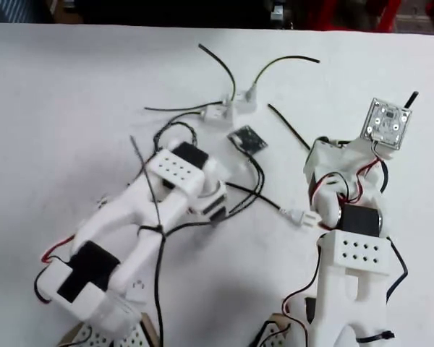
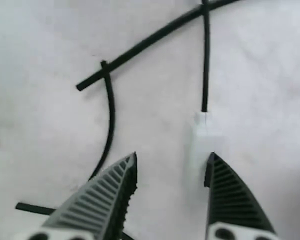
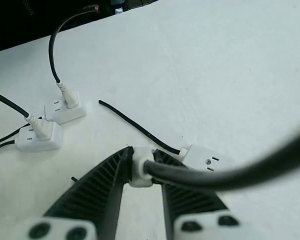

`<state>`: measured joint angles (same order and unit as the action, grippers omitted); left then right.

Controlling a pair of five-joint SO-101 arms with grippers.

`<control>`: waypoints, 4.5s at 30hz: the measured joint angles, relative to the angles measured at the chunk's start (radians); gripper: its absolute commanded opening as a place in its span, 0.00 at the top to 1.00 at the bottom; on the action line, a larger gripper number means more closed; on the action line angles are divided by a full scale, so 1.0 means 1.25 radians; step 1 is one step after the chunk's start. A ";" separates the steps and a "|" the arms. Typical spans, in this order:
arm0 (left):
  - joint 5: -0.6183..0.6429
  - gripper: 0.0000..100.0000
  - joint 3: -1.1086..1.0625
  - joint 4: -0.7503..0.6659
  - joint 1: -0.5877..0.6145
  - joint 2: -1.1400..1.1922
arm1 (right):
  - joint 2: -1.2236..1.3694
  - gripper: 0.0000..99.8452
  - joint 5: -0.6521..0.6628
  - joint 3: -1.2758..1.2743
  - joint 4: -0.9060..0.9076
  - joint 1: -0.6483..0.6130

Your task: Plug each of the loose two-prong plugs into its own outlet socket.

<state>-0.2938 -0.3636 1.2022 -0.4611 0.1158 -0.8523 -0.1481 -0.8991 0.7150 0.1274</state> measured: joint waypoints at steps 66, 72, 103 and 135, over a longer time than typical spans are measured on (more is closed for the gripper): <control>0.058 0.71 -0.091 -0.041 0.064 -0.071 | 0.000 0.98 0.000 0.000 0.000 0.014; 0.059 0.71 -0.123 -0.071 0.069 -0.075 | 0.000 0.98 0.000 0.000 0.000 0.014; -0.012 0.74 -0.198 -0.106 0.106 -0.113 | 0.000 0.98 0.000 0.000 0.000 0.014; 0.010 0.74 -0.190 -0.101 0.106 -0.112 | -0.215 0.98 0.234 0.029 0.470 -0.529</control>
<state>-0.2816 -0.6015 1.0764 -0.3291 -0.0238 -1.1208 0.1450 -0.8623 1.3027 -0.5340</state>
